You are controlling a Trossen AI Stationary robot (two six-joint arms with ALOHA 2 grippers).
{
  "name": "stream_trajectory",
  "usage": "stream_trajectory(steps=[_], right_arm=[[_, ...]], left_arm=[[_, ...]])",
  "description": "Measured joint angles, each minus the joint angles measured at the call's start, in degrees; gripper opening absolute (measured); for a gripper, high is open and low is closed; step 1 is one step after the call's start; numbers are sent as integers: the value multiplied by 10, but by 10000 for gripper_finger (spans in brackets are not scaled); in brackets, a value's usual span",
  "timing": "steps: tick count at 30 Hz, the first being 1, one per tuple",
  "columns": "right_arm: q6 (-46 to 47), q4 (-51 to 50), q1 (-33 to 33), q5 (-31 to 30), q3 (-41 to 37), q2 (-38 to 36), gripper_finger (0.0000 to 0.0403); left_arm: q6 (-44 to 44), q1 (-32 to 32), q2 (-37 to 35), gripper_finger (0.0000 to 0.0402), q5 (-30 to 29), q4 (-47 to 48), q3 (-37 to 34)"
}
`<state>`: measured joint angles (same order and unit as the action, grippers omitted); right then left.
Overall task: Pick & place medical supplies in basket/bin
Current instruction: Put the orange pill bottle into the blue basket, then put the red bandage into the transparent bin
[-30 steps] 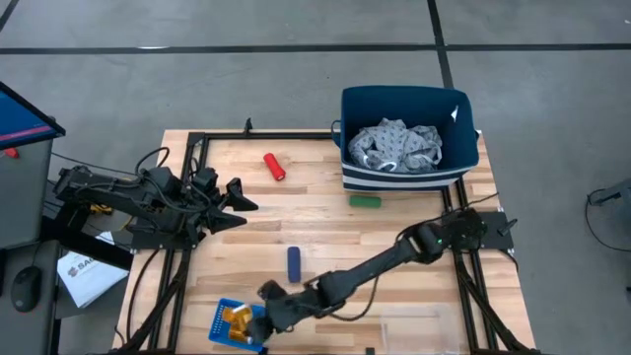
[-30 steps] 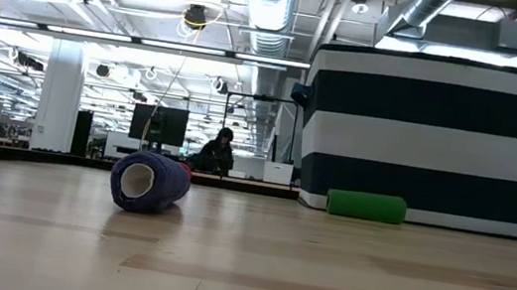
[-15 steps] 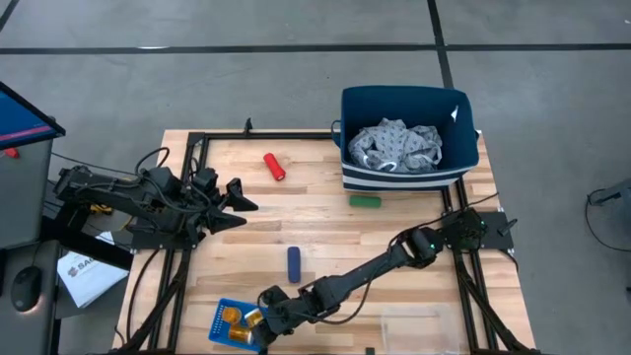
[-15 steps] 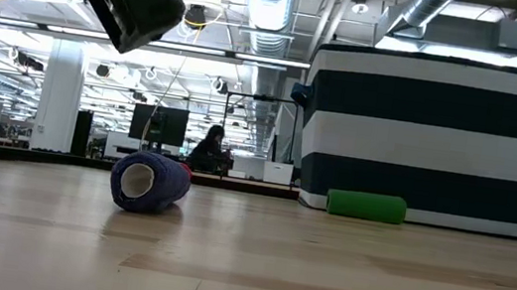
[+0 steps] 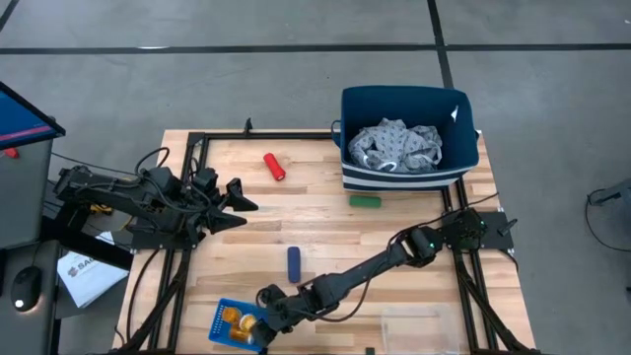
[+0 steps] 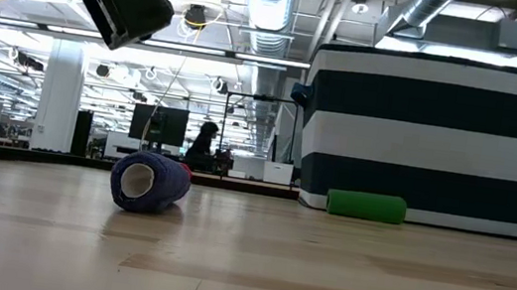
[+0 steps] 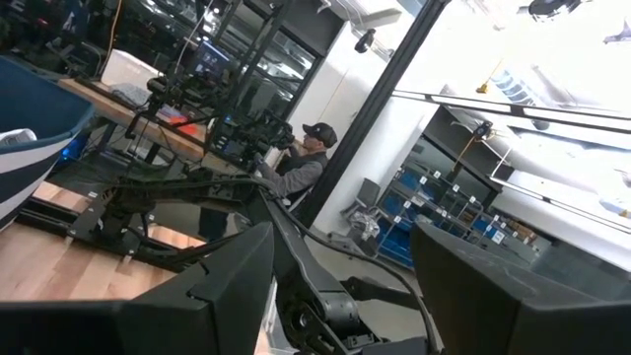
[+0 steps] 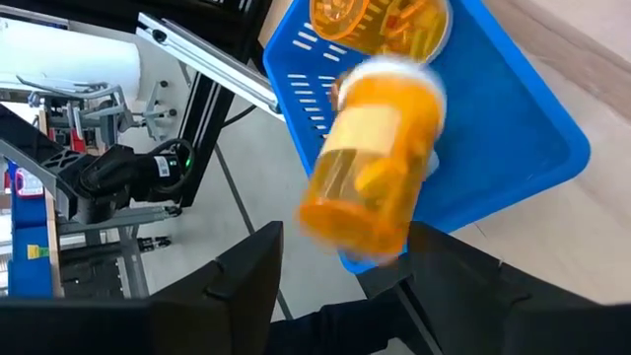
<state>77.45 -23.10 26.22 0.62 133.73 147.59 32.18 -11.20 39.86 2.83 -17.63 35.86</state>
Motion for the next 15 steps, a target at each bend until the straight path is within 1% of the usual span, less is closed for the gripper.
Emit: stream_trajectory(steps=[6,10,13,15], right_arm=[[-8,-5,0,-4,0,0,233],[-17,-12,-5,-6,-1,-14,236],[-40,-38,-5,-18,-1,-38,236],[-66,-92,-2,-45,-1,-64,236]], left_arm=[[0,0,0,232,-3,0,0],[0,0,0,232,-11,0,0],[0,0,0,232,-19,0,0],[0,0,0,232,-24,5,0]])
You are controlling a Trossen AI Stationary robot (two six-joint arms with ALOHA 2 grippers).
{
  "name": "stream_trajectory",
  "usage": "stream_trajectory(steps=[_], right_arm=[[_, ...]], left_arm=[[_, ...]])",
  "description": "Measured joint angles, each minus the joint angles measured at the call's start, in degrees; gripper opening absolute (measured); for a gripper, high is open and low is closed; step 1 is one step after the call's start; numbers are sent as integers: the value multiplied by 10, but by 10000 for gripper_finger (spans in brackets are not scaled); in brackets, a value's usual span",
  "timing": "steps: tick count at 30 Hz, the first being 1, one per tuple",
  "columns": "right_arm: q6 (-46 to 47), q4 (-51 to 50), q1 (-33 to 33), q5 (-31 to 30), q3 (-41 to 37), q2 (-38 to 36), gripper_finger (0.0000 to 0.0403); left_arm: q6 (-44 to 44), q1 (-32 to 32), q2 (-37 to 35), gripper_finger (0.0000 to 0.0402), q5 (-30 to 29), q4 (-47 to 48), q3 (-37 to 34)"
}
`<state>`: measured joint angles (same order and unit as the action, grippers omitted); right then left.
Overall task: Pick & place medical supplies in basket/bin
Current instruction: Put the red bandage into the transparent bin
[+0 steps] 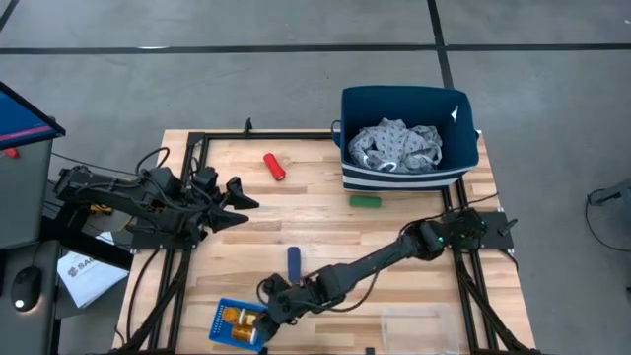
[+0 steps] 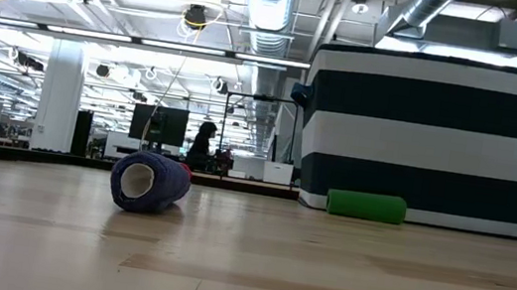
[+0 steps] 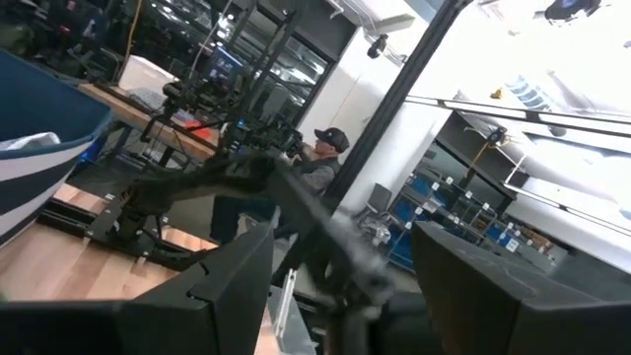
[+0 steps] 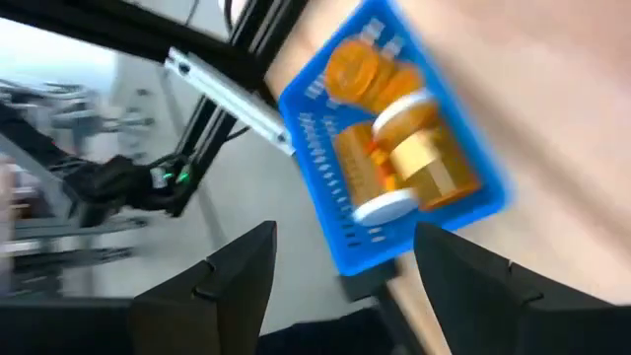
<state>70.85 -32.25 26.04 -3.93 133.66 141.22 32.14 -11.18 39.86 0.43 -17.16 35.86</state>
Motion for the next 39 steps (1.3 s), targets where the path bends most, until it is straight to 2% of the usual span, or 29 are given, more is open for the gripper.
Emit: stream_trajectory(steps=[4,8,11,14,17,20,23,26,29,31,33,35,39], right_arm=[[-54,-149,19,-63,1,-48,234],[-50,-310,42,-111,1,-84,233],[-45,-376,54,-132,0,-101,234],[-44,-372,68,-183,0,-127,233],[-41,-360,73,-263,0,-166,232],[-35,-360,71,-358,0,-201,232],[-41,-355,64,-422,1,-229,232],[-61,-344,54,-451,1,-246,232],[-76,-341,37,-452,1,-249,232],[-79,-342,28,-451,1,-248,232],[-70,-342,25,-458,1,-248,232],[-52,-342,29,-474,1,-248,232],[-48,-342,31,-511,0,-248,232]], left_arm=[[0,0,0,232,-22,44,0],[0,0,3,232,-41,112,0],[2,0,10,232,-44,132,0],[20,0,30,232,-52,110,0],[45,-3,74,232,-56,12,0],[61,-19,145,232,-61,-177,0],[68,-35,240,232,-62,-379,11],[91,-44,335,232,-62,-473,61],[93,-54,409,232,-38,-491,138],[78,-54,439,232,20,-477,187],[74,-44,437,232,79,-421,208],[75,-41,426,232,82,-374,217],[40,-40,395,232,80,-348,216]])
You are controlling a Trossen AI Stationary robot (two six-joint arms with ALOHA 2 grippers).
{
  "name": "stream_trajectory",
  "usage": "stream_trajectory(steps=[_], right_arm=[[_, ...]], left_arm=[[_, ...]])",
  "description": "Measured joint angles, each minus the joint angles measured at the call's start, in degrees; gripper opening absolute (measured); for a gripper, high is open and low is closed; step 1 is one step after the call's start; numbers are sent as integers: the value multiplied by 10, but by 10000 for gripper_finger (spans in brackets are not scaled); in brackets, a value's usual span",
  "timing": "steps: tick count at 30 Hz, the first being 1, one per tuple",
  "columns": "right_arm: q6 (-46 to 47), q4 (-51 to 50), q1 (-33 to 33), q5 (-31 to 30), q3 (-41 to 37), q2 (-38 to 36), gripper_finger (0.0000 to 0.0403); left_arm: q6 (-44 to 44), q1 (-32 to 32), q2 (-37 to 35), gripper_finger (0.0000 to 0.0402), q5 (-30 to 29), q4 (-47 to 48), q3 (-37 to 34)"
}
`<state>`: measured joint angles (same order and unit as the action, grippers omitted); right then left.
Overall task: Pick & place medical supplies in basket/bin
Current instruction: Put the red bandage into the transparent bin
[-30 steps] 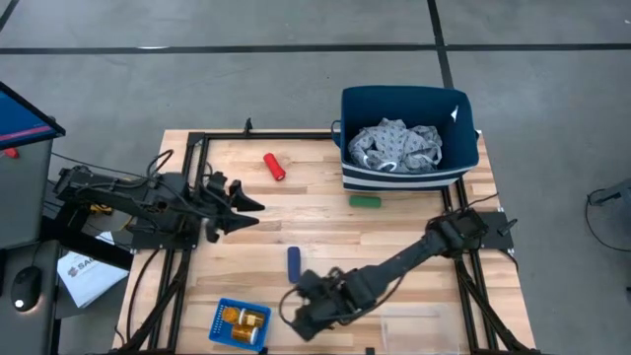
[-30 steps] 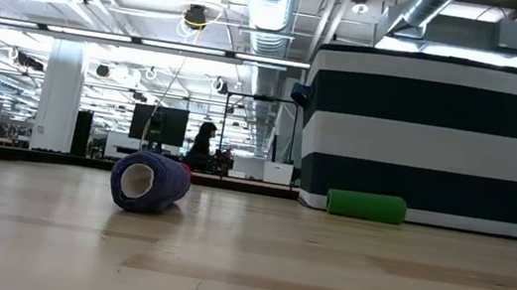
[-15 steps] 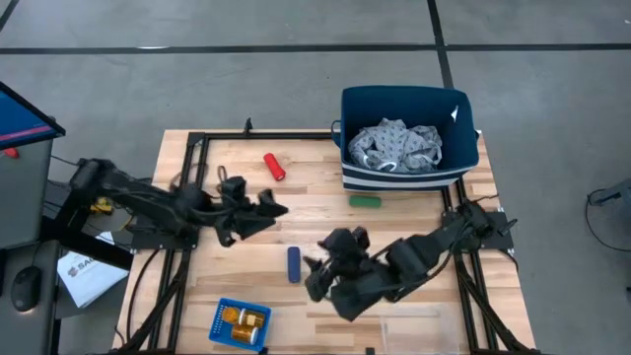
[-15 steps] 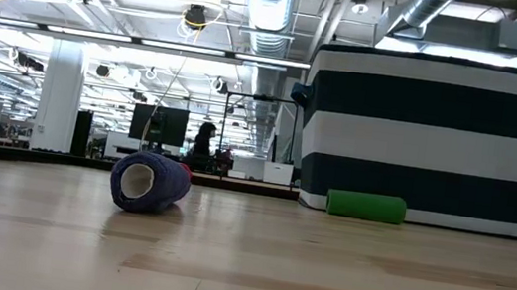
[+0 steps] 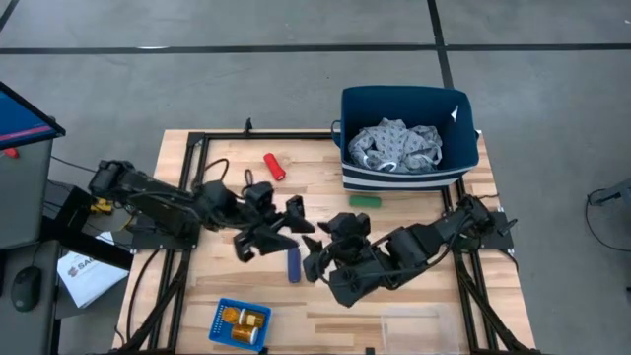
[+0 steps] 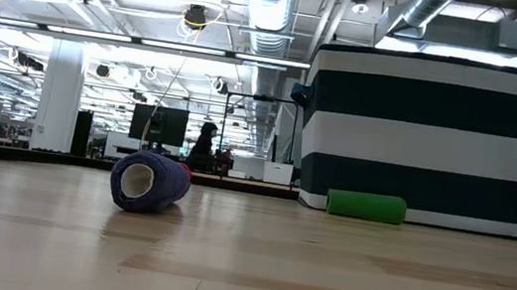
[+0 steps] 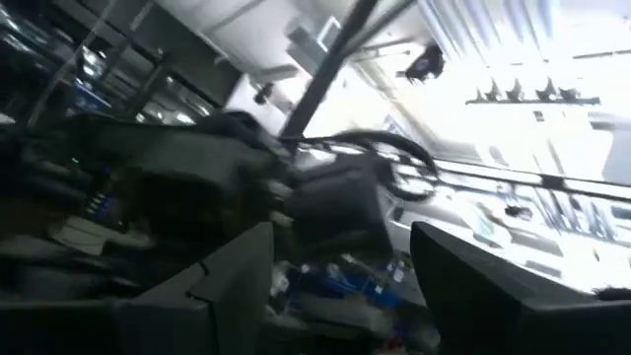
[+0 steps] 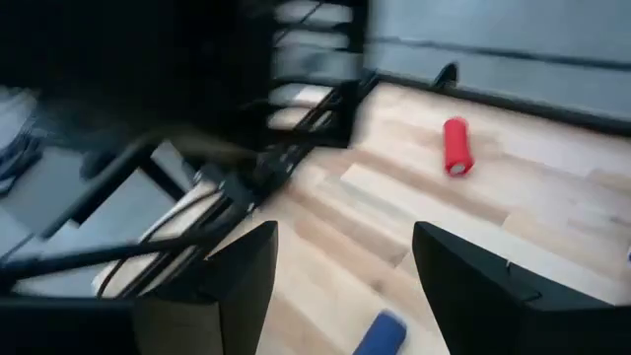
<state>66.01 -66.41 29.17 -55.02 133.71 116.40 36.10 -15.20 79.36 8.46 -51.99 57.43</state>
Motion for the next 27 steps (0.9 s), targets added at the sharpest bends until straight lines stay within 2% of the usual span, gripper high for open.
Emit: stream_trajectory(steps=[6,18,27], right_arm=[[-9,0,-14,-38,0,0,232],[-77,-6,-40,-33,0,0,232],[-91,-4,-42,-31,0,0,232]], left_arm=[[0,18,-21,232,-13,53,0],[-1,40,-22,232,-26,66,0],[-1,47,-22,232,-16,66,0]])
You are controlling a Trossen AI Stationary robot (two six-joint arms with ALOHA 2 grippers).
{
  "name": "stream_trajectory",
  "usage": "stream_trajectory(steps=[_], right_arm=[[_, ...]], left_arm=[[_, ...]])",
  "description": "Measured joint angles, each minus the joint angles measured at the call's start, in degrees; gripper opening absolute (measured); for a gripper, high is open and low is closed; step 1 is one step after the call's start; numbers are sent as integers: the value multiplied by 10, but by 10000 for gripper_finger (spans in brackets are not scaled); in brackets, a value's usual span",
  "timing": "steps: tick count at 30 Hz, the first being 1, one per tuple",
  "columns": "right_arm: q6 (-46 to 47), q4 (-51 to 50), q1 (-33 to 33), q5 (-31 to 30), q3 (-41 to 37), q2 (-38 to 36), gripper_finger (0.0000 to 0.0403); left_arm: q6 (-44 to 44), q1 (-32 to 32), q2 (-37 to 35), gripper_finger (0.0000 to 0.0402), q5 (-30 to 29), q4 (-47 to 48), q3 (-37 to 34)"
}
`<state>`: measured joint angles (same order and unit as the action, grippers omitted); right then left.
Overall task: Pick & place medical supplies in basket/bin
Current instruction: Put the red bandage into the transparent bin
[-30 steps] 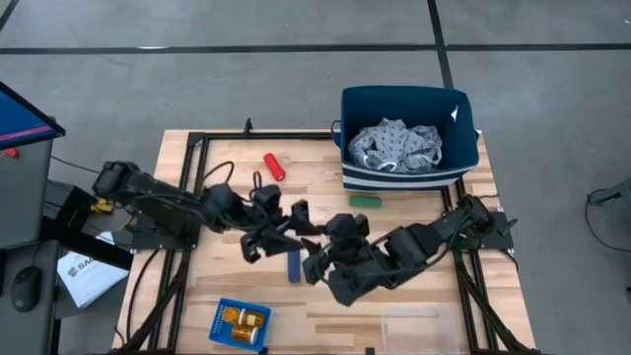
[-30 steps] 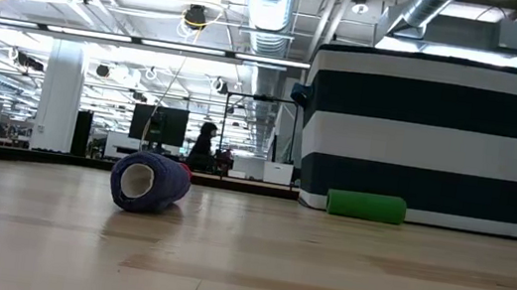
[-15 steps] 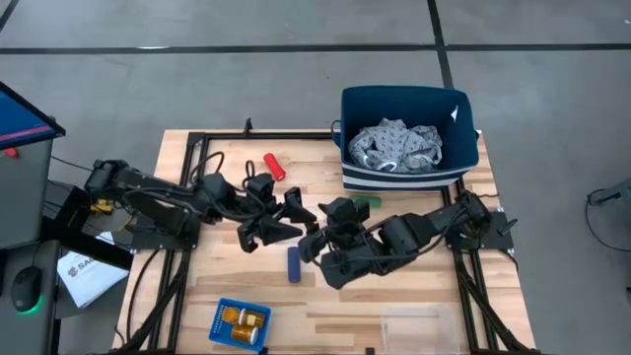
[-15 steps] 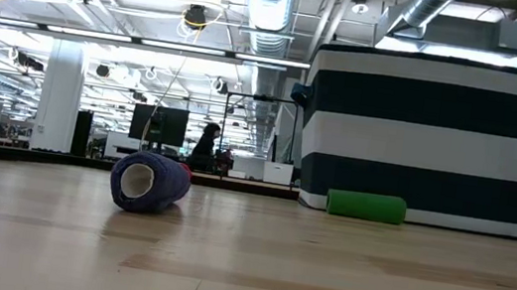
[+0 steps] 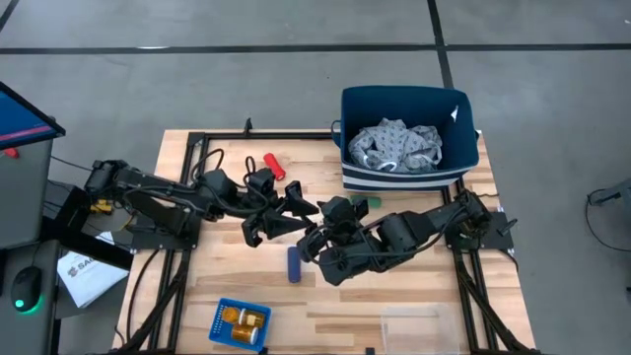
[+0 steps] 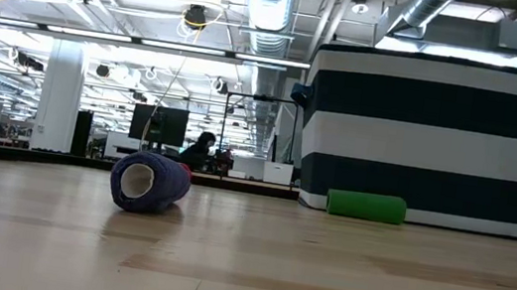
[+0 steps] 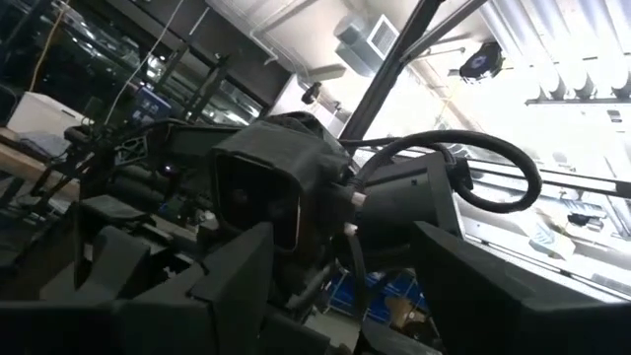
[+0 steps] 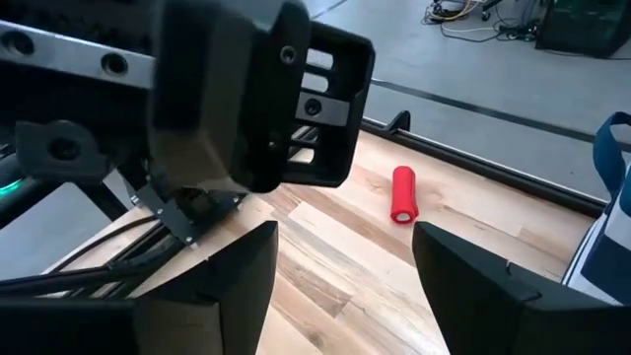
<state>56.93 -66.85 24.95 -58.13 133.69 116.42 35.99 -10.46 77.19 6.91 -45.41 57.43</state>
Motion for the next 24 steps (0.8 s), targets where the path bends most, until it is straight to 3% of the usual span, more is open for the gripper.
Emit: stream_trajectory(steps=[14,18,24], right_arm=[[-77,59,-3,0,0,0,232],[-35,47,-3,2,0,0,227],[54,-54,16,-3,1,-20,203]], left_arm=[[7,4,0,232,37,-2,0],[-10,15,-13,232,44,18,-1],[-86,69,-97,232,45,205,-1]])
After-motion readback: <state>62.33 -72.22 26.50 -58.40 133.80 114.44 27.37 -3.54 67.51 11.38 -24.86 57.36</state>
